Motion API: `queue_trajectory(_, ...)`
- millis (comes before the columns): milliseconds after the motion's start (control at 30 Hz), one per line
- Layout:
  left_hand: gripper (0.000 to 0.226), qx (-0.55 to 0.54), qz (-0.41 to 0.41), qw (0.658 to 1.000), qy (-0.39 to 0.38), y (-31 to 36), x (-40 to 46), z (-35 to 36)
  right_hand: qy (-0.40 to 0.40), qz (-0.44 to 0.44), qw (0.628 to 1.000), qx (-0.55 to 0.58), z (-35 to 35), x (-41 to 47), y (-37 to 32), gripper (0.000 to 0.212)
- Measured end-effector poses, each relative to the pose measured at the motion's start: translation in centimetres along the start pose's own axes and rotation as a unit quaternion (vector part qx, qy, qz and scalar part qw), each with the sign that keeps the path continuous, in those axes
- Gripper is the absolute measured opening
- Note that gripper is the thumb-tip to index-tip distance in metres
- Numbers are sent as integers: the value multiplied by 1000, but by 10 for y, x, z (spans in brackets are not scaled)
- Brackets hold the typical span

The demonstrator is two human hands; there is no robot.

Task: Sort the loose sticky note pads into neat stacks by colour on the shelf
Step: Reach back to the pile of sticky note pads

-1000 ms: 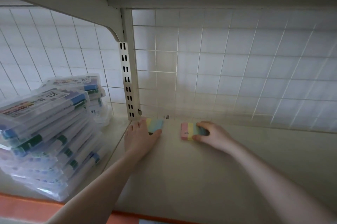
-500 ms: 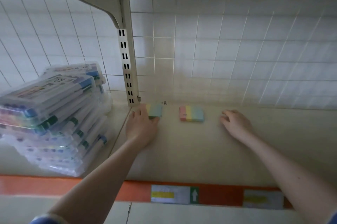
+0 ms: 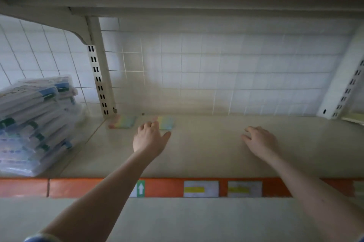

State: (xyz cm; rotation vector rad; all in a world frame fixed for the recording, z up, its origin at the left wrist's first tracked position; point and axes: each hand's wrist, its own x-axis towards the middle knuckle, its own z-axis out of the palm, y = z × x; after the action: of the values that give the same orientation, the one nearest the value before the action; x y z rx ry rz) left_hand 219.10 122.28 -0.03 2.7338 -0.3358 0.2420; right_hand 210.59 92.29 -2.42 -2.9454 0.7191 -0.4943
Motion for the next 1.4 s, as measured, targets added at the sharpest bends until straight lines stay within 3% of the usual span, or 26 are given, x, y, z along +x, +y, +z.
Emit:
queue_trajectory(433, 53, -24, 28, 999, -2, 227, -68, 59, 46, 11, 999, -6, -52, -24, 243, 34)
queue_trajectory(667, 54, -29, 64, 997, -14, 295, -60, 79, 85, 5, 996, 12, -62, -20, 316, 34)
queue_trajectory(1100, 55, -50, 152, 986, -49, 440, -26, 132, 146, 95, 985, 14, -94, 7, 454, 28)
queue_trajectory(1400, 53, -91, 127, 986, -58, 588, -48, 192, 166, 58, 984, 13, -120, 46, 605, 26)
